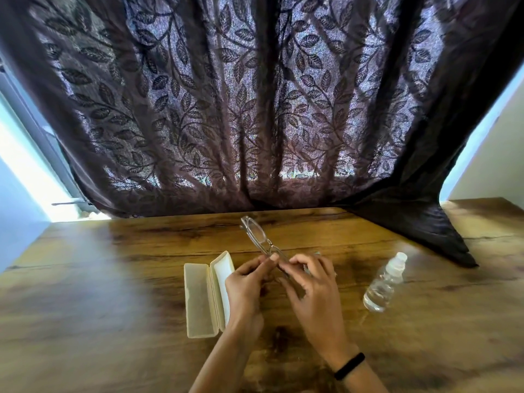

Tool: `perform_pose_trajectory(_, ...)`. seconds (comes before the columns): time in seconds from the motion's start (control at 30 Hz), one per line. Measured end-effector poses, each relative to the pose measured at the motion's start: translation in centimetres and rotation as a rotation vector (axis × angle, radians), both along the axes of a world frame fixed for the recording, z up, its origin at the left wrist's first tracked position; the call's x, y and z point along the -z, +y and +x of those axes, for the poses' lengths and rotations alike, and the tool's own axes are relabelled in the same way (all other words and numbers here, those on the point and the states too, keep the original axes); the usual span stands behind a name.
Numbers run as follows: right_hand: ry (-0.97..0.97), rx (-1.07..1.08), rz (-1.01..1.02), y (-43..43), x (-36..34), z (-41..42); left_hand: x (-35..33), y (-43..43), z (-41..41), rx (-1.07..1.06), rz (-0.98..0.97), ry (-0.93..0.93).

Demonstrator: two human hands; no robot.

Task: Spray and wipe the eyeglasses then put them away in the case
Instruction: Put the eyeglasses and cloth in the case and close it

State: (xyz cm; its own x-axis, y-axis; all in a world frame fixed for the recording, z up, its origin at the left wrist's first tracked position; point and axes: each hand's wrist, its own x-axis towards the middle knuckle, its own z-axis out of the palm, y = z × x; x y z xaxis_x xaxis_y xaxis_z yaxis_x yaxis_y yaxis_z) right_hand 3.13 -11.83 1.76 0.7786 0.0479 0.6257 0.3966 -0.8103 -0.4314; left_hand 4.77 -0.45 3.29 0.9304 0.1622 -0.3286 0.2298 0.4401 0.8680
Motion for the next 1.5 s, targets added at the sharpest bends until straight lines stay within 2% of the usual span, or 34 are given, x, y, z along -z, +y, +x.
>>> perform_pose_trajectory(0.1, -0.075, 0.054, -0.071, 0.2, 0.4, 0.1, 0.3, -0.3, -0.2, -0.019, -0.060, 0.020)
perform_pose_trajectory(0.3, -0.129, 0.099, -0.089, 0.2, 0.4, 0.8, 0.6, -0.3, -0.4, -0.019, -0.020, 0.003)
perform_pose_trajectory(0.47, -0.205, 0.068, -0.076, -0.1, 0.5, 1.3, 0.7, 0.5, -0.7, -0.012, 0.054, -0.028)
perform_pose_trajectory(0.73, -0.338, 0.017, -0.176, -1.1, 1.2, 2.0, 1.4, 3.3, 0.2, -0.136, -0.018, -0.007)
perform_pose_trajectory(0.9, -0.334, -0.029, -0.189, -0.8, 1.7, 1.4, 1.8, 4.2, 0.7, -0.132, -0.031, -0.036)
perform_pose_trajectory(1.0, -0.243, -0.062, 0.075, 0.2, 1.9, 0.3, 2.0, 4.8, 0.9, -0.112, -0.027, -0.048)
perform_pose_trajectory(1.17, 0.143, -0.099, 1.088, 2.7, 0.6, -1.6, 2.0, 7.4, 1.2, -0.022, 0.037, -0.054)
perform_pose_trajectory(1.2, 0.231, -0.108, 1.217, 3.0, 0.7, -1.8, 1.9, 8.0, 1.4, -0.012, 0.059, -0.058)
perform_pose_trajectory(1.33, 0.508, -0.174, 1.404, 4.6, 1.3, -2.3, 1.4, 10.7, 2.1, 0.084, 0.133, -0.058)
perform_pose_trajectory(1.5, 0.565, -0.180, 1.382, 6.8, 1.4, -2.1, 0.7, 12.7, 2.8, 0.171, 0.261, -0.010)
